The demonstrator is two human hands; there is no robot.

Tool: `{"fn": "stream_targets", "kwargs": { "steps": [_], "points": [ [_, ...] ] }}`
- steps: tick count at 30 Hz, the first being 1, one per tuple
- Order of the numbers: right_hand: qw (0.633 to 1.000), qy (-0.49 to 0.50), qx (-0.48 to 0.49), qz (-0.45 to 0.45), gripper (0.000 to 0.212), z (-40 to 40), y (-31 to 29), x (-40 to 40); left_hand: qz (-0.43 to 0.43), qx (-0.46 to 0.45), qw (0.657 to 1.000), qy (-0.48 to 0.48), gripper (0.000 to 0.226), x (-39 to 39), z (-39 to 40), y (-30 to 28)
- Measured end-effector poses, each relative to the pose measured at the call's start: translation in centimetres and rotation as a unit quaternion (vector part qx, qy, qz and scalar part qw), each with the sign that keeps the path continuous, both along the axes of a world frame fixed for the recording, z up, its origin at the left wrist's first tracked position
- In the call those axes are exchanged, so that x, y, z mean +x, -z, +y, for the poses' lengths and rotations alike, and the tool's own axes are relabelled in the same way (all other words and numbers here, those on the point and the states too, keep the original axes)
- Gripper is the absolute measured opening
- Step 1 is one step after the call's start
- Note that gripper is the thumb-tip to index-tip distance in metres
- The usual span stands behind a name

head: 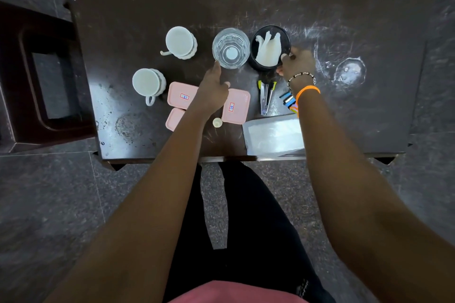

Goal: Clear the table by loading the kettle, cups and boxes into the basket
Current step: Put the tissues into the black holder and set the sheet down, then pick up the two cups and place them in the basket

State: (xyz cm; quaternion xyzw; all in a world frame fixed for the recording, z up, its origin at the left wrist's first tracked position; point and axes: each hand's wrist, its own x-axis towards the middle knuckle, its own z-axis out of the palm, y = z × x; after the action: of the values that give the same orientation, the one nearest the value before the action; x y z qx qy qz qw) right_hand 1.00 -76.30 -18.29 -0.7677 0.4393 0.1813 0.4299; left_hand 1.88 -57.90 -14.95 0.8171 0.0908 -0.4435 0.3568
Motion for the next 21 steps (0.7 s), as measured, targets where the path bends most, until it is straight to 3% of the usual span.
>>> {"fn": "stream_targets", "kwargs": {
  "steps": [5, 9, 13, 18, 21],
  "points": [
    [0.998, 0.039, 0.042, -0.035, 0.028, 0.1, 0.0, -0.9, -0.006, -0.015, 1.000, -0.002, 0.062, 0.0, 0.5, 0.2],
    [0.985, 0.134, 0.103, -0.042, 0.040, 1.2, -0.8, -2.1, -0.017, -0.016, 0.999, -0.036, 0.048, -1.0, 1.5, -0.2],
    [0.977, 0.176, 0.116, -0.037, 0.020, 4.4, -1.7, -4.3, -0.011, -0.022, 0.996, -0.089, 0.032, -4.0, 3.7, -0.6],
    [0.984, 0.079, 0.162, 0.010, 0.028, 10.2, -1.2, -5.9, 0.046, -0.005, 0.983, -0.175, 0.026, -7.4, 8.7, 0.6],
    [0.982, 0.015, 0.190, 0.005, 0.028, 14.7, -1.0, -5.2, 0.033, 0.031, 0.971, -0.236, 0.028, -7.6, 12.4, 1.4]
  ]
}}
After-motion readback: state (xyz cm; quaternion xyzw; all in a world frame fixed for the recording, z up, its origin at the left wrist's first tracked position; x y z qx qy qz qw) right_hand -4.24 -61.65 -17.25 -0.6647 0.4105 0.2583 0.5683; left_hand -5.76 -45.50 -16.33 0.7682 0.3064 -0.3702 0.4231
